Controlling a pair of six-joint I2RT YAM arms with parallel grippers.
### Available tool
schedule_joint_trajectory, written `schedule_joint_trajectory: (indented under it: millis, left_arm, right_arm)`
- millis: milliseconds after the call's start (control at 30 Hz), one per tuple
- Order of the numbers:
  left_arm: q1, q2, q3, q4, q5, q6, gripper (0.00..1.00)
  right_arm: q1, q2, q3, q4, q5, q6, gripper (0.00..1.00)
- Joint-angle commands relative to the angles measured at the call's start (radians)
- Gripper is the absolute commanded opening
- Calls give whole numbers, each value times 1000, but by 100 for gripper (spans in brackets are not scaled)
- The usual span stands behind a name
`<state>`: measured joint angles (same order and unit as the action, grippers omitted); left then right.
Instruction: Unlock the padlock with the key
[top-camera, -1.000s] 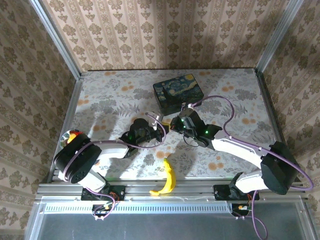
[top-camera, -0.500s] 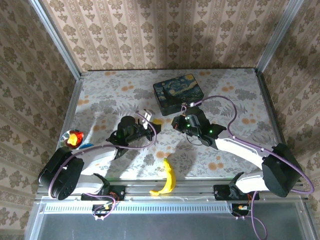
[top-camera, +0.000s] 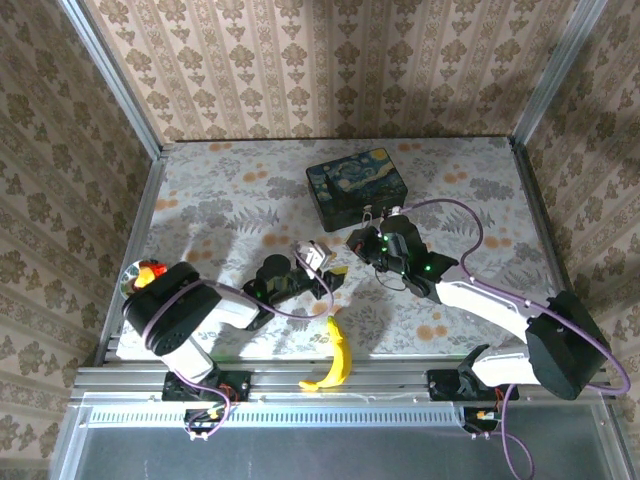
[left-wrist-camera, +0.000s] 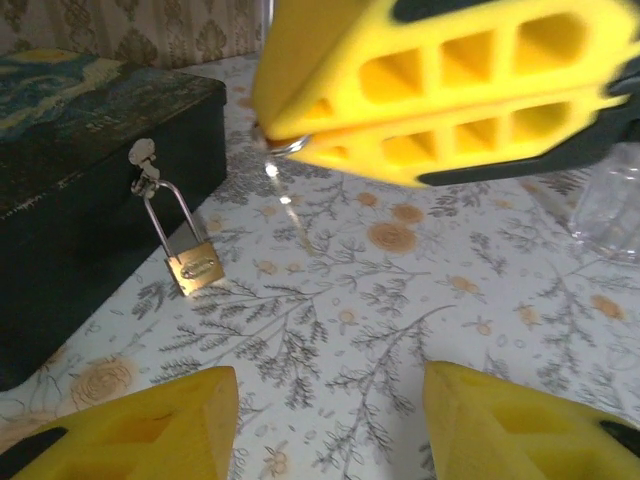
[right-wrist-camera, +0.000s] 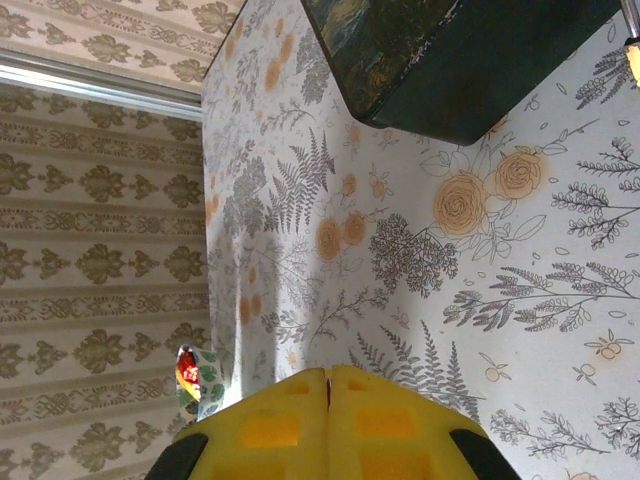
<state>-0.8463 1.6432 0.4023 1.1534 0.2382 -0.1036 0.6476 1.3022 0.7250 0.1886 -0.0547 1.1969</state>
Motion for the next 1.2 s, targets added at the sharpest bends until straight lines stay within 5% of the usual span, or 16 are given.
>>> schedule_joint_trajectory:
  millis: [0,500,700,933,1033,1167]
  left_arm:
    - [-19,39,47,134,-52,62,49]
    - [-25,107,136,131,-69,71,38]
    - [-13,118,148,131,-89,54,23]
    - [2,86,145,123,-66,48,19]
    - [9,73,144,108,-49,46,2]
    - [16,35,137,52,-32,56,0]
  right_arm:
    - [-2,-30,-20,41,2,38,0]
    - [-2,-38,-30,63,-11,36,0]
    - [-2,-43,-30,56,-18,33,0]
    - [0,-55,-49,20,-8,29,0]
    - [0,-54,-53,8,-8,29,0]
    - [0,-58,-49,-17,-3,13,0]
